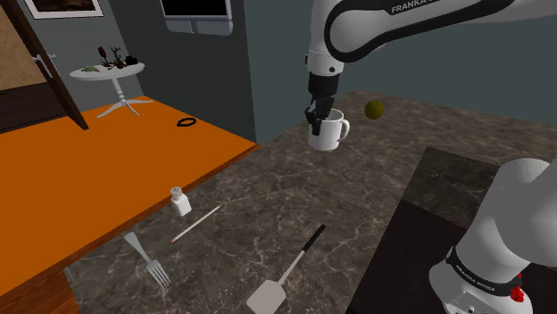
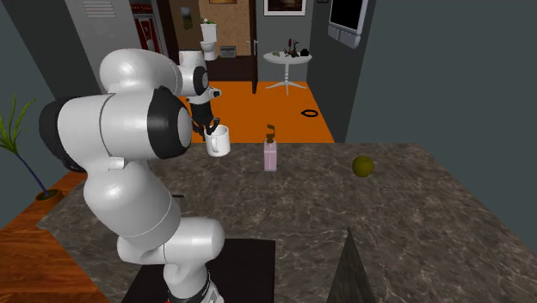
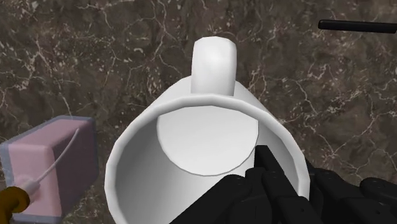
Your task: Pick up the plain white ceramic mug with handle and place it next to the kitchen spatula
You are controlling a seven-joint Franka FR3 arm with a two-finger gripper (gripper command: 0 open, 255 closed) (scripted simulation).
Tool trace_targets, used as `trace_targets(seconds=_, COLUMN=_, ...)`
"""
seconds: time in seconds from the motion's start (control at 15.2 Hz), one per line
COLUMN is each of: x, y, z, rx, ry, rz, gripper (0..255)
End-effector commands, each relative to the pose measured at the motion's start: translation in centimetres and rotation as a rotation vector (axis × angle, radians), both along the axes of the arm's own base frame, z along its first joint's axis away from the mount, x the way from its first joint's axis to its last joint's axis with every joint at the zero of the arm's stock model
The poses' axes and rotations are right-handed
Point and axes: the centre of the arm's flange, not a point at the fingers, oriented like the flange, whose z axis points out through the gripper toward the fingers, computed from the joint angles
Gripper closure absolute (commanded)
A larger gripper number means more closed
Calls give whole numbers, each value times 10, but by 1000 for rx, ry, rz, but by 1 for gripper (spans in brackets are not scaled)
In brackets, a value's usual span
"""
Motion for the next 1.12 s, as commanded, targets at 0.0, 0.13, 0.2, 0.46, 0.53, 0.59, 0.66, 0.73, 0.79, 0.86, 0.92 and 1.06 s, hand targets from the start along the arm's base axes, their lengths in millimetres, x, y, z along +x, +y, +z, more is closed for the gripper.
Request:
trace_targets(seconds=0.0, x=1, y=27, z=1, rx=0, ry=0, rz=-1, gripper=255)
trace_targets(seconds=0.13, x=3, y=53, z=1, rx=0, ry=0, rz=-1, gripper=255)
trace_targets(seconds=0.2, x=3, y=66, z=1, rx=0, ry=0, rz=-1, gripper=255)
trace_targets(seconds=0.46, x=6, y=119, z=1, rx=0, ry=0, rz=-1, gripper=255)
trace_targets(seconds=0.53, x=7, y=132, z=1, rx=0, ry=0, rz=-1, gripper=255)
trace_targets(seconds=0.59, x=8, y=145, z=1, rx=0, ry=0, rz=-1, gripper=255)
trace_targets(seconds=0.66, x=8, y=159, z=1, rx=0, ry=0, rz=-1, gripper=255)
trace_targets(seconds=0.73, x=9, y=172, z=1, rx=0, ry=0, rz=-1, gripper=255)
trace_targets(seconds=0.79, x=10, y=185, z=1, rx=0, ry=0, rz=-1, gripper=255)
trace_targets(seconds=0.86, x=11, y=198, z=1, rx=0, ry=0, rz=-1, gripper=255)
trace_targets(seconds=0.92, x=11, y=211, z=1, rx=0, ry=0, rz=-1, gripper=255)
trace_targets(seconds=1.06, x=13, y=238, z=1, rx=0, ry=0, rz=-1, gripper=255)
